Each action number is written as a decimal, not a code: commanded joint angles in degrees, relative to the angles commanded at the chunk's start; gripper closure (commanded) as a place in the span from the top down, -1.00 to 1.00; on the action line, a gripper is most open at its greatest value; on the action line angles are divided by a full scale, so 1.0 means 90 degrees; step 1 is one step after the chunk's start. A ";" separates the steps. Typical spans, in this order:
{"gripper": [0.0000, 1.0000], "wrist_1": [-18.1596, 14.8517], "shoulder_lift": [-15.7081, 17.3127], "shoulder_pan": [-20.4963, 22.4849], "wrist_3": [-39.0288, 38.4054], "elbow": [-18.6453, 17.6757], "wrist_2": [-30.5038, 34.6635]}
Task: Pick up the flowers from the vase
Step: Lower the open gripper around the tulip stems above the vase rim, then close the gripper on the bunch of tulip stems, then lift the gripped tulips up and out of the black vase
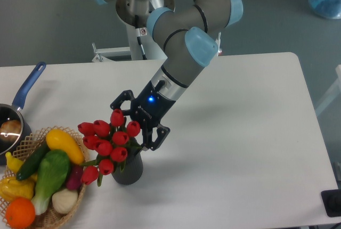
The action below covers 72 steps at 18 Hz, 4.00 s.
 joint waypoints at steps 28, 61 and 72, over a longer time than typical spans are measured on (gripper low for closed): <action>-0.15 0.0049 -0.0059 0.0078 0.0058 -0.0029 -0.0274; -0.23 0.0029 0.0615 0.0537 -0.0117 -0.0254 -0.1933; -0.27 0.0039 0.0703 0.0596 -0.0088 -0.0186 -0.2324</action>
